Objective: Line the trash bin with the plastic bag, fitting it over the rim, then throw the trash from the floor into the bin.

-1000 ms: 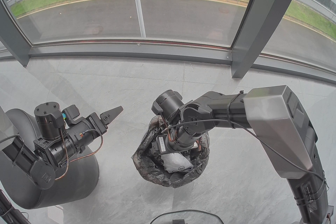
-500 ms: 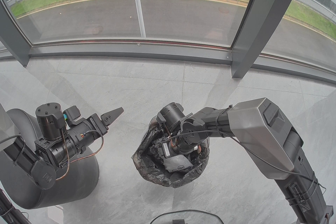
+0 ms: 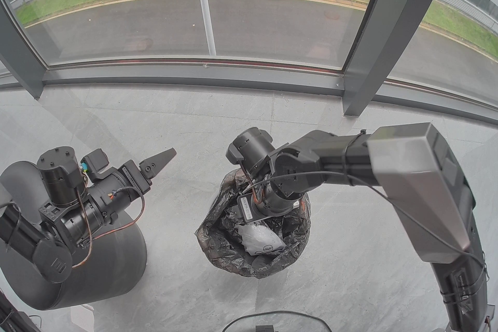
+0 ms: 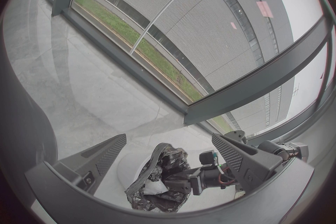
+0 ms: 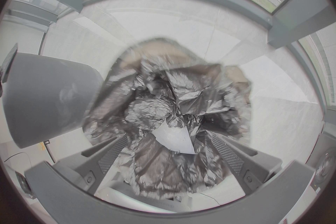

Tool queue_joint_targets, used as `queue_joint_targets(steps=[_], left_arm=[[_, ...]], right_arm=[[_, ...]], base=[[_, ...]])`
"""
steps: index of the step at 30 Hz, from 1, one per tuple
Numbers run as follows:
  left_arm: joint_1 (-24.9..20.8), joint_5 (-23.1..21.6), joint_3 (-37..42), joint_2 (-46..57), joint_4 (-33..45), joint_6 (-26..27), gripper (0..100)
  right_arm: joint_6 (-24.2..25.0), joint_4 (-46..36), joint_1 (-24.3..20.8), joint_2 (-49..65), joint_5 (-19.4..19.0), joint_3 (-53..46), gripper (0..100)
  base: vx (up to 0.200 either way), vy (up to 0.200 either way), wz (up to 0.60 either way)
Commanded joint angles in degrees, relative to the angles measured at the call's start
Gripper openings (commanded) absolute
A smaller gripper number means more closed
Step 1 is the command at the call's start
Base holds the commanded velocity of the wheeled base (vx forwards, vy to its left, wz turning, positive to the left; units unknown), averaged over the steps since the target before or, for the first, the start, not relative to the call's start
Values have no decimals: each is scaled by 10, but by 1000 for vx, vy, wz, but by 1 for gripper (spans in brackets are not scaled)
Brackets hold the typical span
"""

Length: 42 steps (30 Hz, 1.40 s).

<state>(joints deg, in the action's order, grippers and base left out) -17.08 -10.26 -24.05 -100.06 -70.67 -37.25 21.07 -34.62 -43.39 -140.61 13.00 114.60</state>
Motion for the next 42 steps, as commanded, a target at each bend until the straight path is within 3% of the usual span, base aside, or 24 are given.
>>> queue_joint_targets(steps=[1,4,8,13,16,22,25,29,31,35,42], left_arm=[[-9,19,24,125,11,6,100],[0,23,32,230,94,42,100],[13,49,13,362,282,137,100],[6,54,-21,537,524,180,100],[6,46,-27,606,619,184,100],[6,42,-28,704,744,200,100],[4,41,-35,755,831,215,100],[-9,41,-35,788,887,221,100],[-15,42,-32,805,911,220,100],[-16,43,-26,833,944,221,100],[20,47,-10,899,983,220,100]], right_arm=[[-9,-72,-34,127,26,0,100],[-36,-167,-35,176,38,0,100],[-53,-277,-30,211,105,0,100],[-36,-554,-16,263,115,0,100],[58,-554,-14,291,121,0,100],[81,-554,-20,445,117,0,100],[126,-554,-31,537,125,0,100],[183,-552,-19,625,121,-24,100],[203,-528,18,685,121,-118,100],[199,-447,66,804,123,-248,100],[118,-278,235,1106,94,-503,100]], base=[[0,0,0],[0,0,0],[0,0,0],[0,0,0],[0,0,0],[0,0,0],[0,0,0],[0,0,0],[0,0,0],[0,0,0],[0,0,0]])
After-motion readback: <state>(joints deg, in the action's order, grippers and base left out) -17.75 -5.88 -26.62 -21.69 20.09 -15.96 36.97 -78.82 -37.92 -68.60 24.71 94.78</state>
